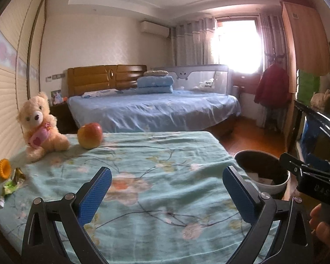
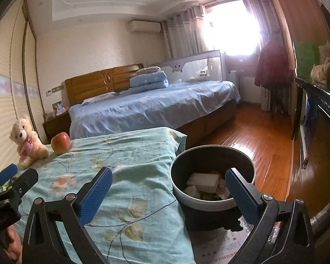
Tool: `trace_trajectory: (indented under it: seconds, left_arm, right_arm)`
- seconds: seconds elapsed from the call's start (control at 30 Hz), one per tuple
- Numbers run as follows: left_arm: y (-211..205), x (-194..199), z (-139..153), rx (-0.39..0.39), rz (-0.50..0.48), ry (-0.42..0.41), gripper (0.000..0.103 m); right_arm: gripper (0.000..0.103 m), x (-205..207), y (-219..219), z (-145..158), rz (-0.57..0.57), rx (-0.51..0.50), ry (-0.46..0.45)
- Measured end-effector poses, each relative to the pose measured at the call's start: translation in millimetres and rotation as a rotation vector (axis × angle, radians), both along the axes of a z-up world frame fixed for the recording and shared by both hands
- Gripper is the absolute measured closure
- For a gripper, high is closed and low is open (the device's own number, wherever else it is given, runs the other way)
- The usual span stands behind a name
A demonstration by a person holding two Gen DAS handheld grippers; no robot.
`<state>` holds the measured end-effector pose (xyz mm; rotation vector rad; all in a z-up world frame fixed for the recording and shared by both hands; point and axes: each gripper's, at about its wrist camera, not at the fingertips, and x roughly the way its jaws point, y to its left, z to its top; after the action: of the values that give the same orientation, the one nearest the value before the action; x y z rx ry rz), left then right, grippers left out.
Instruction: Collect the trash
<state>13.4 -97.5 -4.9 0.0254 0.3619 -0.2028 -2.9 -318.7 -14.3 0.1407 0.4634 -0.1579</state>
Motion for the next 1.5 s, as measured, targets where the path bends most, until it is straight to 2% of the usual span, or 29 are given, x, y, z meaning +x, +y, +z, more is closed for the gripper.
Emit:
trace_trajectory:
  seconds: [0.53,1.5]
  left_arm:
    - [-2,-10,0,0.033,0.074,-0.015,0.001]
    - [8,-10,3,0.023,0.098,-0.022,0.001]
  right_arm:
    - [0.0,-9,20,3,0.034,-0.021,0.008]
    - [0.0,-13,24,9,0.032,-0.022,-0.011]
